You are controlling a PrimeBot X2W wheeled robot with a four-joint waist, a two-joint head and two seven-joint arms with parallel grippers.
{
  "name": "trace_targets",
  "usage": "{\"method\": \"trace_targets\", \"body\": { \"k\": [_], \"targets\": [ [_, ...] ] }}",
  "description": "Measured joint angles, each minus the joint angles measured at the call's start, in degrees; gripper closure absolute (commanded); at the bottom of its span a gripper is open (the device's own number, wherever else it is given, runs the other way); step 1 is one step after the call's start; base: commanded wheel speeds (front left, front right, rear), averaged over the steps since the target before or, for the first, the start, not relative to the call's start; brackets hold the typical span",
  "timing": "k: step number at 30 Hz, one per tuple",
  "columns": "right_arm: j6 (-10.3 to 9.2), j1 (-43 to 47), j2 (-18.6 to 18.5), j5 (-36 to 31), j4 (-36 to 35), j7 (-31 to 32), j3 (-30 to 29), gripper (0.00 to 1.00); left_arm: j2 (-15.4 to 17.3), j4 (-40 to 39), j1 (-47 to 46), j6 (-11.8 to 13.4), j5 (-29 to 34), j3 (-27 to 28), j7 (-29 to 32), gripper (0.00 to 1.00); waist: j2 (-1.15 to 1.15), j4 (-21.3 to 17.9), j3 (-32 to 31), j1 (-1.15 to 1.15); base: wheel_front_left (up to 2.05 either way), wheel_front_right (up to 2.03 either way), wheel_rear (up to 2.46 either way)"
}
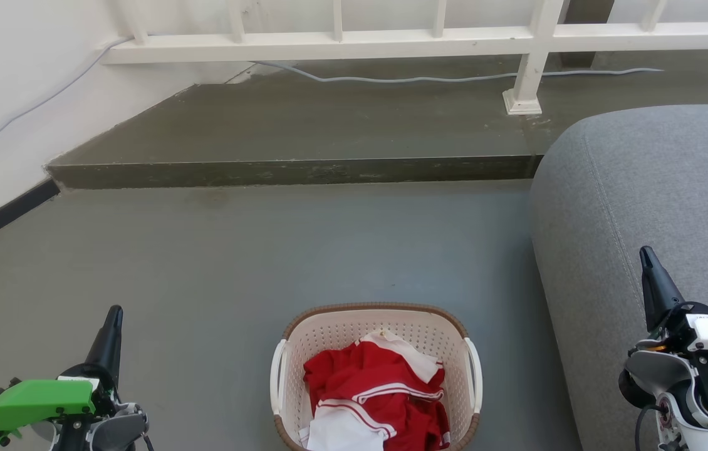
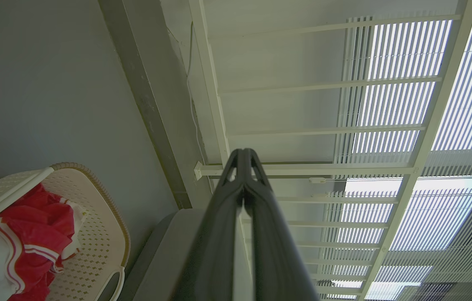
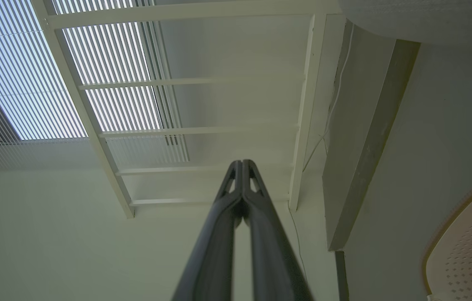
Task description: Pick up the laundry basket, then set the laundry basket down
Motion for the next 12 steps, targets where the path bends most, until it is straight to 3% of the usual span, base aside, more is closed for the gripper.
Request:
{"method": "trace_targets", "body": {
  "k": [12],
  "targets": [
    [0.0, 0.0, 0.0, 0.0, 0.0, 0.0, 0.0, 1.0, 0.0, 0.0, 0.0, 0.0, 0.0, 0.0, 0.0, 1.0, 0.0, 0.0, 0.0, 0.0, 0.0, 0.0, 0.0]
  ]
}}
